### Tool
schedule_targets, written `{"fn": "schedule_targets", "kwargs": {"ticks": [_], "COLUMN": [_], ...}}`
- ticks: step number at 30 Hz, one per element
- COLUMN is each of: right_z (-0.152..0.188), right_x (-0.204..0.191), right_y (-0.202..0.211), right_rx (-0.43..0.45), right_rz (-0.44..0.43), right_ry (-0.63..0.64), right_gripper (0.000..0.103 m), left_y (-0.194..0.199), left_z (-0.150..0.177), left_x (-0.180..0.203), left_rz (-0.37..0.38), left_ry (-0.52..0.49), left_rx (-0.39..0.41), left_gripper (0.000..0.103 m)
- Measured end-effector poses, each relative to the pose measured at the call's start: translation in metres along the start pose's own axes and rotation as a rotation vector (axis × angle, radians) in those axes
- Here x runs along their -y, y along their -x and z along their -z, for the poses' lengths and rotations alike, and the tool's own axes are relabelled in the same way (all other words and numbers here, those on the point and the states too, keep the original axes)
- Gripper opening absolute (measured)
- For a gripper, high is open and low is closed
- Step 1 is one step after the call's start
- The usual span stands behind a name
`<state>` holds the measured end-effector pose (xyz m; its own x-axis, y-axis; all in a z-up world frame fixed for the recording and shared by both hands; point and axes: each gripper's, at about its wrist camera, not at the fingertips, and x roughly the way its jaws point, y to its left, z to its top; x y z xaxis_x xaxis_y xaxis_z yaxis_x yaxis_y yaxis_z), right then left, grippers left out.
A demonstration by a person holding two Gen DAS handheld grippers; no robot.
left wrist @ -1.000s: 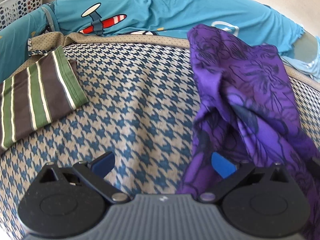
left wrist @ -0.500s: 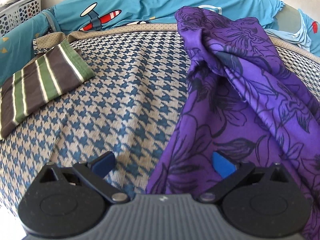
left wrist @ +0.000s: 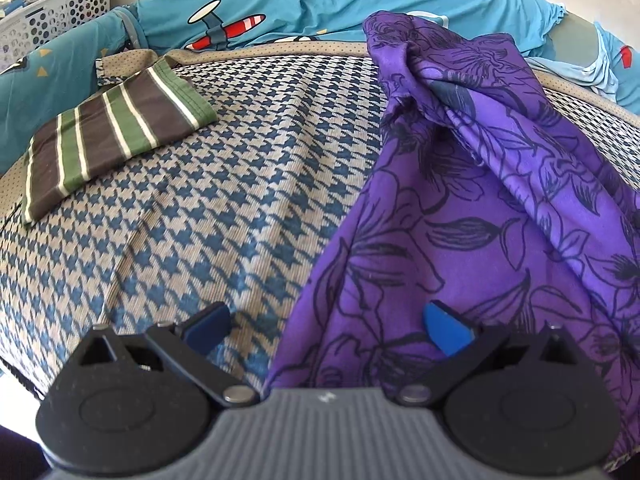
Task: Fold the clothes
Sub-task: 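Move the right gripper to the blouse edge and grasp it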
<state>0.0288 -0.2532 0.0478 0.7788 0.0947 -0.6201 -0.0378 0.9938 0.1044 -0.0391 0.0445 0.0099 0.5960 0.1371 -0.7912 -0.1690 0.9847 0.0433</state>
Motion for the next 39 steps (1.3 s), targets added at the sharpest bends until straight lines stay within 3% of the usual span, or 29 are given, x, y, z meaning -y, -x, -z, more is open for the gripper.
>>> {"fn": "schedule_targets", "kwargs": {"ticks": [13, 15, 19, 23, 30, 39], "right_z": [0.008, 0.008, 0.008, 0.007, 0.002, 0.003], "right_x": [0.003, 0.003, 0.006, 0.01, 0.012, -0.016], "right_y": [-0.012, -0.012, -0.013, -0.008, 0.022, 0.076], "right_rx": [0.047, 0.052, 0.056, 0.063, 0.126, 0.2], "right_rz": [-0.014, -0.012, -0.033, -0.067, -0.138, -0.298], "right_ry": [-0.032, -0.038, -0.067, -0.124, -0.2, -0.133], "right_gripper": [0.054, 0.048, 0.02, 0.012, 0.011, 0.01], "left_y": [0.021, 0.024, 0.028, 0.03, 0.038, 0.042], "left_z": [0.027, 0.032, 0.038, 0.042, 0.043, 0.039], "left_x": [-0.008, -0.008, -0.01, -0.013, -0.014, -0.014], "left_rz": [0.006, 0.007, 0.017, 0.027, -0.004, -0.013], "left_ry": [0.018, 0.018, 0.029, 0.045, 0.062, 0.074], "left_rx": [-0.022, -0.029, -0.046, -0.066, -0.037, 0.004], "left_gripper": [0.103, 0.103, 0.103, 0.103, 0.103, 0.103]}}
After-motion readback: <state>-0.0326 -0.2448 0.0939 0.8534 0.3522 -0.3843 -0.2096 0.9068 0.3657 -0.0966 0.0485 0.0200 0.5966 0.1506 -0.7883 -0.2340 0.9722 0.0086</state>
